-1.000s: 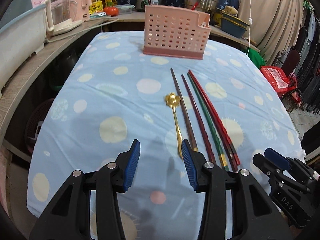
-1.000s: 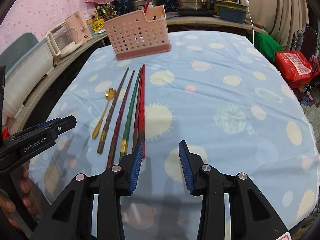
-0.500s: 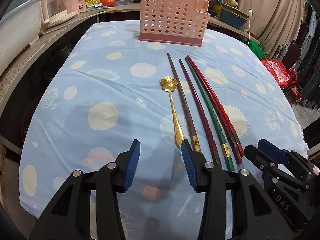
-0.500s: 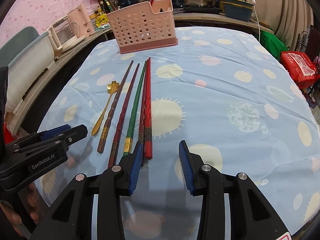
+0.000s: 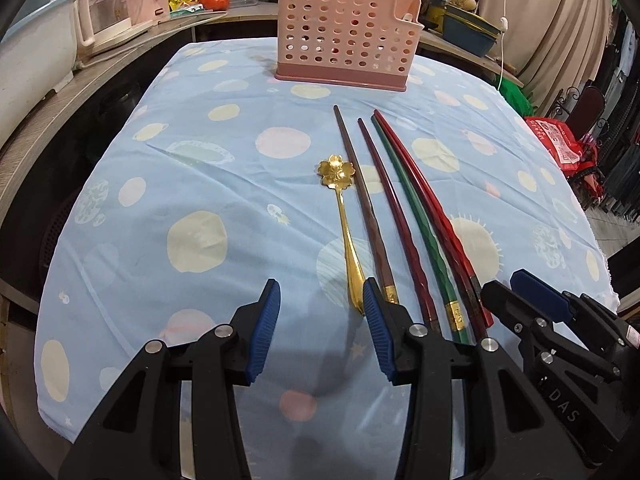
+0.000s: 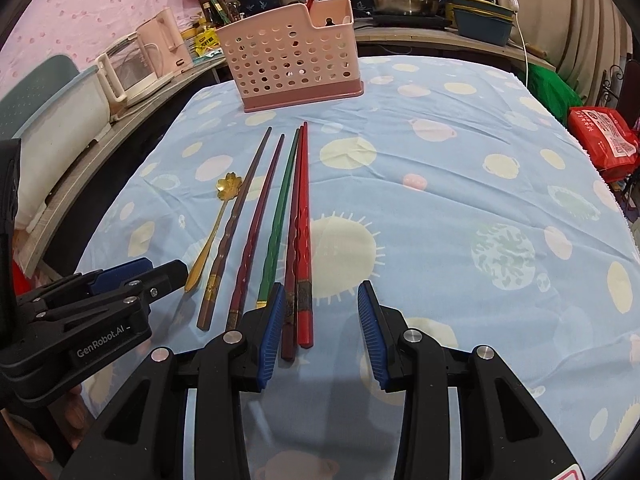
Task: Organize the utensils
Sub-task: 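Move both open tools back toward the gold spoon and remaining chopsticks, then grasp the gold spoon with the left tool while the right tool grasps a red chopstick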
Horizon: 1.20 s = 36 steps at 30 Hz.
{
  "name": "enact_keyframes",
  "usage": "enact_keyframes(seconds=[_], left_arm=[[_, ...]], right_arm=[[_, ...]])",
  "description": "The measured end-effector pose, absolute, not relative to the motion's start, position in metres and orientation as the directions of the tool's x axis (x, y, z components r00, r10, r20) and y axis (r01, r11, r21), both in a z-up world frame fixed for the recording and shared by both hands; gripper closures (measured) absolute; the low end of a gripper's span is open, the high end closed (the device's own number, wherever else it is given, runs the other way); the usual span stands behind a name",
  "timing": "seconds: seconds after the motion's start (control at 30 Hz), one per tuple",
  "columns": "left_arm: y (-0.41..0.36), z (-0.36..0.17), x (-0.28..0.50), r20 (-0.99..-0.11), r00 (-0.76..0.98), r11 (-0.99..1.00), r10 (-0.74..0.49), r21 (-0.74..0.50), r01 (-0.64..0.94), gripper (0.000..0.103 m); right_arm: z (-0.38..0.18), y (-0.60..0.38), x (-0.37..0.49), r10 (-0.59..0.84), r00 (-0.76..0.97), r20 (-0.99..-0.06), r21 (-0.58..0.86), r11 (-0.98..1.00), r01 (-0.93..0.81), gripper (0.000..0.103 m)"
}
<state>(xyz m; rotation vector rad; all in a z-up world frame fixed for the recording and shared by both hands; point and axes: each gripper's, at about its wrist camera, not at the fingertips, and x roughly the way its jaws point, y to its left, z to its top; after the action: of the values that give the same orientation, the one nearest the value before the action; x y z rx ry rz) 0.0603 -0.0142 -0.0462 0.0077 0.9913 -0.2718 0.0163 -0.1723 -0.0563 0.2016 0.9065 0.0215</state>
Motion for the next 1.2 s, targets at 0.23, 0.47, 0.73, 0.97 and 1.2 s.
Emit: enact_keyframes(seconds=[0.23, 0.47, 0.73, 0.97, 1.2], left_arm=[[-0.015, -0.055, 0.067, -0.836, 0.503, 0.967, -0.219, -0.118, 0.226, 0.062], [-0.014, -0.057, 0.068, -0.833, 0.503, 0.965, -0.229, -0.127, 0.228, 0.063], [-0.013, -0.055, 0.069, -0.832, 0.495, 0.961, -0.25, -0.153, 0.228, 0.063], [-0.022, -0.052, 0.067, -0.829, 0.49, 0.955, -0.27, -0.164, 0.248, 0.062], [-0.024, -0.057, 0.065, -0.834, 0.494, 0.958, -0.248, -0.133, 0.255, 0.066]], right_arm=[[-0.058, -0.173, 0.02, 0.108, 0.613, -0.783, 0.187, 0.98, 0.066, 0.066], [-0.061, -0.175, 0.021, 0.115, 0.608, -0.785, 0.197, 0.978, 0.071, 0.067], [-0.065, -0.177, 0.021, 0.113, 0.603, -0.79, 0.197, 0.978, 0.074, 0.073], [-0.066, -0.172, 0.022, 0.118, 0.6, -0.791, 0.187, 0.981, 0.053, 0.082], [-0.07, -0.166, 0.021, 0.077, 0.601, -0.795, 0.123, 0.992, 0.035, 0.092]])
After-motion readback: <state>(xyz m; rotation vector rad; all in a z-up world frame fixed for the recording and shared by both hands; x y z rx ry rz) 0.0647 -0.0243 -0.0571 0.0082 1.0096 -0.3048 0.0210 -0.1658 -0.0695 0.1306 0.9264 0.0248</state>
